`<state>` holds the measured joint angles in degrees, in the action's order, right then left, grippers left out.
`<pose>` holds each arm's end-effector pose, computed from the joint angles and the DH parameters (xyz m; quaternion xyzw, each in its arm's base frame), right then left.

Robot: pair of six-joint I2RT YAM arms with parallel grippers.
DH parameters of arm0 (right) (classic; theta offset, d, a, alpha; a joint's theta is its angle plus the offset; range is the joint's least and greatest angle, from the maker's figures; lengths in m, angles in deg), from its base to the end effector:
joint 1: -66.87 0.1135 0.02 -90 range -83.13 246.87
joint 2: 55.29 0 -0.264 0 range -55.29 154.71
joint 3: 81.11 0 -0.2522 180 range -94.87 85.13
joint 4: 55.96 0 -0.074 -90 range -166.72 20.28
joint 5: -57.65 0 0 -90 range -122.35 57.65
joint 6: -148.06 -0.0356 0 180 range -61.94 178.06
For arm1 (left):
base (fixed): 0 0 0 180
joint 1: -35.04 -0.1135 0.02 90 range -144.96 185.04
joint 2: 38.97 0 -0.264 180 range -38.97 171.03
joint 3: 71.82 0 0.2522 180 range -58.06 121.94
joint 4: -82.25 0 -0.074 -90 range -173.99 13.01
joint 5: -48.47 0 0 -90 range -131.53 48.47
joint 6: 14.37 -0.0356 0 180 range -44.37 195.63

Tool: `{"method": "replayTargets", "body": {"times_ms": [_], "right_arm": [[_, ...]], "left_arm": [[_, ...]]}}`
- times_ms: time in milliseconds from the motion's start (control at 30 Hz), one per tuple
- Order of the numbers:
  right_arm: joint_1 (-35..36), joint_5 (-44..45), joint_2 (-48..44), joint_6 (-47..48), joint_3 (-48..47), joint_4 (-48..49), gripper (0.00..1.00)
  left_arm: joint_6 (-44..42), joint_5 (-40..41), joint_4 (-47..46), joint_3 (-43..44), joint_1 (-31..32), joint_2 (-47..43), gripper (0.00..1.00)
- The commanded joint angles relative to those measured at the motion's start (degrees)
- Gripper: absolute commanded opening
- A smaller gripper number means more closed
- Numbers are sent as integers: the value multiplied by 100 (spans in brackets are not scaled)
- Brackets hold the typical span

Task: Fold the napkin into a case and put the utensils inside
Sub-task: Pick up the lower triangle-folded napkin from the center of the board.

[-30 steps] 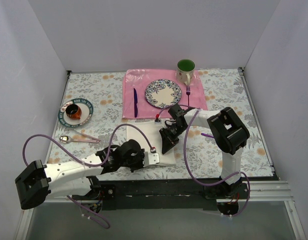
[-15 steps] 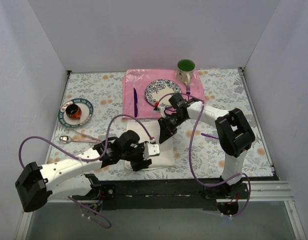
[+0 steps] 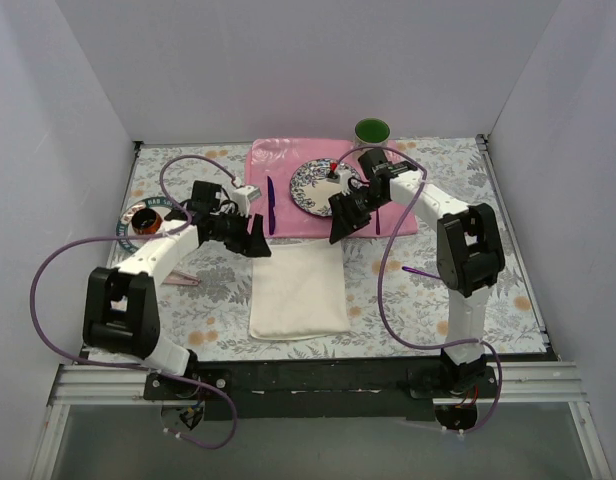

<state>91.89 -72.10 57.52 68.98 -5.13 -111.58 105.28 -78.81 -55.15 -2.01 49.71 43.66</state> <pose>0.3668 0.1963 0.2269 -0.3546 0.8491 0.3546 0.1660 0.2752 -0.0943 0.2351 -0.0238 0.9094 -0.3889 0.1457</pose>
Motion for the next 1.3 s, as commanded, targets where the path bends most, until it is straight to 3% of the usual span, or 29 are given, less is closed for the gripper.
{"method": "replayTargets", "body": {"times_ms": [0,400,700,1267], "right_arm": [[-120,239,555,182,-553,-620,64],[-410,-243,1137,227,-624,-586,66],[-401,-665,1576,112,-844,-419,55],[-410,-1184,1700,7,-950,-173,44]], "left_arm": [[603,-448,306,494,-500,657,58],[1218,642,-62,327,-817,1554,56],[1192,880,-273,371,-791,2037,49],[1263,914,-502,380,-598,2301,31]]}}
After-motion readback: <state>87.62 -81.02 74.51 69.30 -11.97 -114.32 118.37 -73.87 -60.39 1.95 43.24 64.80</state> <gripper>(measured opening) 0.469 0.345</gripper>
